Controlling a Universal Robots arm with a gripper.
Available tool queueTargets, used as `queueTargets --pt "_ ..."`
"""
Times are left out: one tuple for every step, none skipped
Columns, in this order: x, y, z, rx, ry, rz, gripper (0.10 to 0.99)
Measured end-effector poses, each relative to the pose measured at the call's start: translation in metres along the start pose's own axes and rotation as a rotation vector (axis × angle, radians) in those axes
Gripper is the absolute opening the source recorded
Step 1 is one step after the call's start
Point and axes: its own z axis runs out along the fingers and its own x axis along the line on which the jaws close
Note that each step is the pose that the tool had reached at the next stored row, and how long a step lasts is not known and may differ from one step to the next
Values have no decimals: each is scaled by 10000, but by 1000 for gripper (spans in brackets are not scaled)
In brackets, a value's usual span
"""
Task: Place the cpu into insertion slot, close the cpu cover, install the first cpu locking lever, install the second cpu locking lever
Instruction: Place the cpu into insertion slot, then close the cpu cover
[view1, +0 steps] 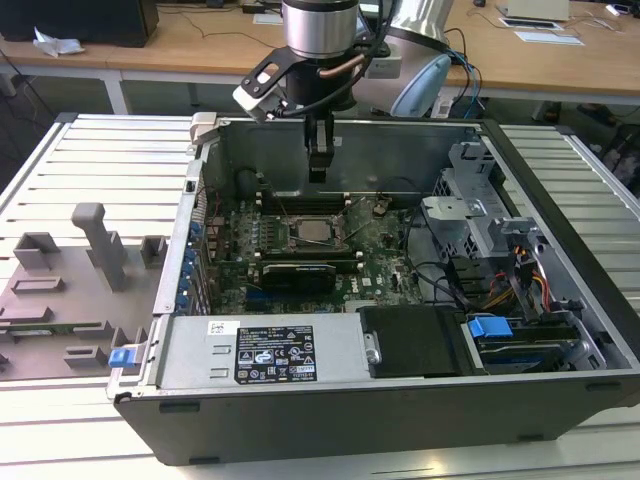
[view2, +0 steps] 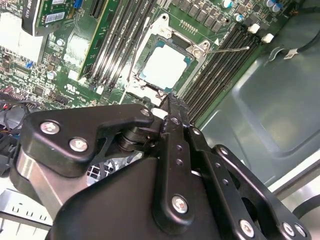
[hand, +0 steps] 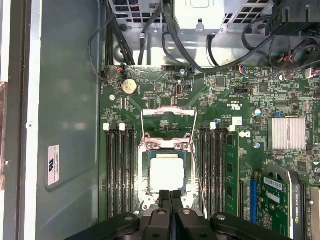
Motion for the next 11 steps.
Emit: queueTargets --pt "0 0 0 0 0 0 106" --pt "0 0 -1 0 -1 0 106" --pt "0 0 -1 0 0 1 106" --pt "0 3 -1 1 -1 -2 106" --pt "0 24 0 3 -3 -1 106" --pt "0 82 4 7 -1 2 106" --pt "0 221 11 32 0 1 106" --pt "0 309 16 54 -1 2 106" --pt "0 352 18 62 -1 0 106" --pt "0 381 19 69 -1 0 106" --pt "0 413 21 74 -2 2 106"
